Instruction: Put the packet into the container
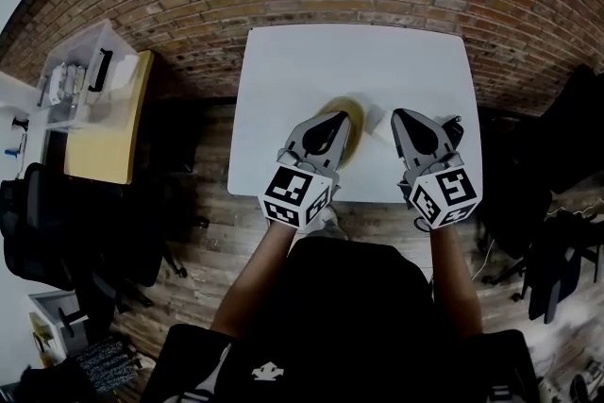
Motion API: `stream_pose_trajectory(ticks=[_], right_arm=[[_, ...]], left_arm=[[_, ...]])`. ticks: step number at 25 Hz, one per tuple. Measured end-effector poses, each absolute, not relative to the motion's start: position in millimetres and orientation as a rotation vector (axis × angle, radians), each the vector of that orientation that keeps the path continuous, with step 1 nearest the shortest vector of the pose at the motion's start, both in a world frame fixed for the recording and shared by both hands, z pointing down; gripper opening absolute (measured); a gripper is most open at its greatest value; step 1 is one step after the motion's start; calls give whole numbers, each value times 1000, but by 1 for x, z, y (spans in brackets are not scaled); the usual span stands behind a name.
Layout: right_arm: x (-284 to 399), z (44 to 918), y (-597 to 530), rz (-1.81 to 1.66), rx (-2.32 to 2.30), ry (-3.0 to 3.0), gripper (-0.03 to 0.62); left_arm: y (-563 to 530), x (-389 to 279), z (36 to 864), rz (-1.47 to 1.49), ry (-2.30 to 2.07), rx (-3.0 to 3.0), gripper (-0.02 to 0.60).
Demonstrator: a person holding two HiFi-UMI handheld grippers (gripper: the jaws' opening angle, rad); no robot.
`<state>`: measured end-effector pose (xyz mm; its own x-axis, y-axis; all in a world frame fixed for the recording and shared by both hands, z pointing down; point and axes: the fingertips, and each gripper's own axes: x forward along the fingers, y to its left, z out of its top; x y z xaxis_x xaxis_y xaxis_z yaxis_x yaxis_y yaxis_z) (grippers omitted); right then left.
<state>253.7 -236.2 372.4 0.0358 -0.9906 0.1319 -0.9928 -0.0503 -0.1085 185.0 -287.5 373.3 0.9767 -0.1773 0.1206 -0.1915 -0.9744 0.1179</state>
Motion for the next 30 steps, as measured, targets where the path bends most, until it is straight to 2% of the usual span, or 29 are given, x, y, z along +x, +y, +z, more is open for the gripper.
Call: stream_pose_trajectory(ticks=[16, 27, 28, 30], right_arm=[[272, 394, -257, 311, 2211, -2064, 5], [312, 460, -257, 470, 1867, -2055, 8], [314, 469, -256, 479, 1814, -2046, 18], [315, 488, -255, 498, 1715, -2037, 104]], left_arm=[[-310, 196, 392, 193, -222, 2958, 5], [-322, 224, 402, 210, -390, 2901, 5], [-322, 226, 403, 212, -406, 2896, 5], [-321, 227, 406, 213, -439, 2885, 5]])
